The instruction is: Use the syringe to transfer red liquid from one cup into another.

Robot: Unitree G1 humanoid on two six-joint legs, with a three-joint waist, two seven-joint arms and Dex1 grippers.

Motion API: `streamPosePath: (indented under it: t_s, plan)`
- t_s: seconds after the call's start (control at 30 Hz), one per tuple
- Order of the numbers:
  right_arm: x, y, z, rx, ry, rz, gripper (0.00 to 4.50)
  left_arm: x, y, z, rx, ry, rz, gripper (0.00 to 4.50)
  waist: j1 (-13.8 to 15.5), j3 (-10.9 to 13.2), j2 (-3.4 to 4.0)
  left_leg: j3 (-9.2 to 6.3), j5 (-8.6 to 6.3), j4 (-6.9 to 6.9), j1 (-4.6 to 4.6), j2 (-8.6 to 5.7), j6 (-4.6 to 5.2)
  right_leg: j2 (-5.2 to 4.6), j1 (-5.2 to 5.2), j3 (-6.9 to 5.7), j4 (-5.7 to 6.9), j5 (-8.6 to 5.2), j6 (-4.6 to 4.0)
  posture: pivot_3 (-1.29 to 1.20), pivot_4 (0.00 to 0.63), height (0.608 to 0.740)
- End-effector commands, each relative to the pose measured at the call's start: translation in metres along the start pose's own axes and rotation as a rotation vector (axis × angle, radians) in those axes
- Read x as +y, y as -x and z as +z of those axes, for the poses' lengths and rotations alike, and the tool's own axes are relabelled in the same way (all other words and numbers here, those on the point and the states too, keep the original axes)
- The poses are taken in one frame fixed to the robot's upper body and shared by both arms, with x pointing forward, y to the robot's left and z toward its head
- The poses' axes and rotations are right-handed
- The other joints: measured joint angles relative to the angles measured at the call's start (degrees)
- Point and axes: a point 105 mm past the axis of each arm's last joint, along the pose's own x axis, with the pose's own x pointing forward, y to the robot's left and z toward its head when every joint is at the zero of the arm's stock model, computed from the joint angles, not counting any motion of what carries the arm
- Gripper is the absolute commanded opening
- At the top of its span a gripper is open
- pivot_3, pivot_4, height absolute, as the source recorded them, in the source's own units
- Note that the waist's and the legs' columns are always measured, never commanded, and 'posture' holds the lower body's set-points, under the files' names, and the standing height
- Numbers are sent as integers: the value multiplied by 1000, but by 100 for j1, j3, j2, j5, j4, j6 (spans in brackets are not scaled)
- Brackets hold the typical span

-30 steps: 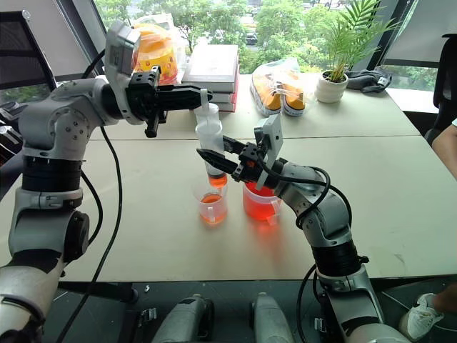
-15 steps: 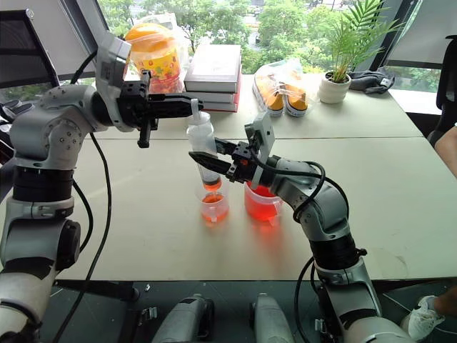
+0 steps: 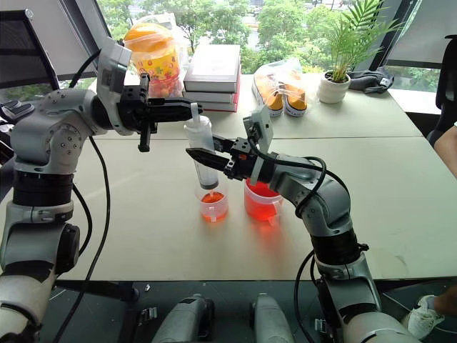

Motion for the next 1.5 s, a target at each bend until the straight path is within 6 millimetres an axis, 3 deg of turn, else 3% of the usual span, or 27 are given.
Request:
streamPosePath:
  t_s: [0.03,0.13,0.23,0.47,0.7,0.8,0.9,1.1,1.33,1.43,1.5]
  plan:
    - [11,8,58,-222,139,2,1402,-18,-16,-23,73,88,-128,58,-1,0,0,0,0,0,0,0,0,0,0,0,0,0,0,0,150,740]
    - [9,7,42,-183,105,4,1402,-16,-14,-18,68,101,-117,58,-4,0,0,-1,0,0,0,0,0,1,0,-1,0,0,0,0,150,740]
    - [5,6,33,-161,78,1,1402,-10,-10,-12,68,113,-84,946,-8,0,0,0,0,0,0,0,0,1,0,0,0,0,0,0,150,740]
    - [0,8,19,-127,49,-12,1402,5,2,4,18,126,-8,4339,-9,0,0,-1,0,-1,0,0,0,3,0,-2,0,0,0,0,150,740]
    - [-2,9,14,-118,36,-20,1402,-4,27,-3,88,86,-15,4426,-29,0,0,-1,0,-4,1,2,0,4,-1,0,0,0,0,0,150,740]
    - [-3,10,15,-119,32,-26,1402,-18,44,-21,193,84,-52,4426,-35,0,1,0,0,-6,1,2,0,1,-2,1,-1,0,-1,0,150,740]
    - [-2,13,19,-121,20,-23,1402,-32,50,-43,273,63,-83,4426,-13,0,1,0,0,-9,1,2,0,-2,-1,1,-6,-1,-1,0,150,740]
    - [-20,22,59,-169,-12,-126,1402,-36,46,-51,276,43,-90,4426,22,1,-1,-4,1,-1,-6,-1,1,-12,4,-5,-14,1,-3,0,150,740]
    - [-81,69,115,18,-56,-494,1402,-38,37,-56,233,61,-82,4426,21,3,2,-6,1,-19,-6,0,1,-13,0,-8,-23,0,-4,0,150,740]
    - [-103,98,118,163,-86,-670,1402,-37,33,-57,202,71,-64,4426,15,2,2,-4,0,-25,-9,1,3,-13,0,-7,-35,0,-5,0,150,740]
    - [-114,123,105,306,-118,-771,1402,-39,31,-57,178,85,-65,4426,21,3,2,1,-1,-27,-11,1,5,-14,-1,-5,-39,0,-5,0,150,740]
